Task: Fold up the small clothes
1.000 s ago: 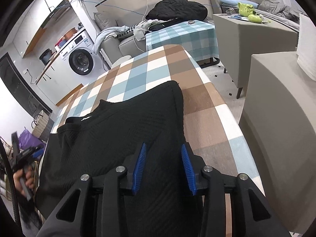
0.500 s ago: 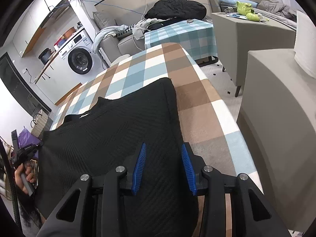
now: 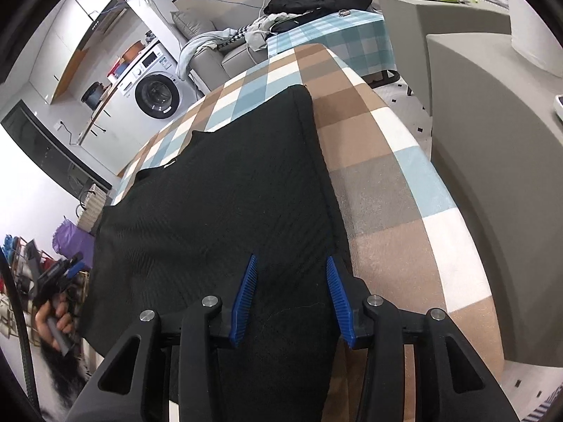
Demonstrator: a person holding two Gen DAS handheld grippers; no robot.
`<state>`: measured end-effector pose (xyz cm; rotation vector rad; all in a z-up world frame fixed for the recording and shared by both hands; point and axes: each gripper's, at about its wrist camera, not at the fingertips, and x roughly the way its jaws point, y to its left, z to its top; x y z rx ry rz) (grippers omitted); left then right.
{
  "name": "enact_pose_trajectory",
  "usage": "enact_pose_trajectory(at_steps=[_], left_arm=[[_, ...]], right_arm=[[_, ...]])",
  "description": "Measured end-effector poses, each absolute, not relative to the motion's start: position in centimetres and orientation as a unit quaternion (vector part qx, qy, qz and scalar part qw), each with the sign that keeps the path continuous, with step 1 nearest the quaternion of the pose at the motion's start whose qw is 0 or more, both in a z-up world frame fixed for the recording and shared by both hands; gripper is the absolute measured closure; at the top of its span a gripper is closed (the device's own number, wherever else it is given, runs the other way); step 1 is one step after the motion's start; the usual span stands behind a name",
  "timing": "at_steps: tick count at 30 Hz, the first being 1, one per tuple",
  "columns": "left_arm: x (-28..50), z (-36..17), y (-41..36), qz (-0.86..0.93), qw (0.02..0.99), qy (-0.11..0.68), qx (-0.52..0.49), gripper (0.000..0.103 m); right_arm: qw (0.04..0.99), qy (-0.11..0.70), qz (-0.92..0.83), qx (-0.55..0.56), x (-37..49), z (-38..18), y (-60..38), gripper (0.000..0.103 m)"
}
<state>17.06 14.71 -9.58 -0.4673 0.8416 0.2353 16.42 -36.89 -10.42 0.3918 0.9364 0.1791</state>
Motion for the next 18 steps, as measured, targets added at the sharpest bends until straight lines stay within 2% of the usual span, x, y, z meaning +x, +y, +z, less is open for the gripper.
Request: enact_pose_trajectory(at_steps=[4,10,15,18], left_arm=[[14.0,-10.3,13.8,0.116,0.874,0.415,-0.226,0.054],[10.2,-11.5,11.9,0.092,0.869,0.429,-0.227,0.054],[8.3,-12.1,10.9,0.083,0.869,0.433,-0.224,0.054],[7.9,-12.0,10.9,0.078,0.866,0.432,-0.237,0.054]], right_arm=[[0.875,0.456,0.06,0.151,16.8,-10.4,-36.0,0.061],[0.868,0.452,0.073,0.194,14.1,-9.9,-37.6,0.061],[0.85,0.456,0.097,0.246,11.2,-10.8,-38.6,0.054],[0.847,0.454,0.102,0.258,11.0,-11.3,-38.5,0.055]])
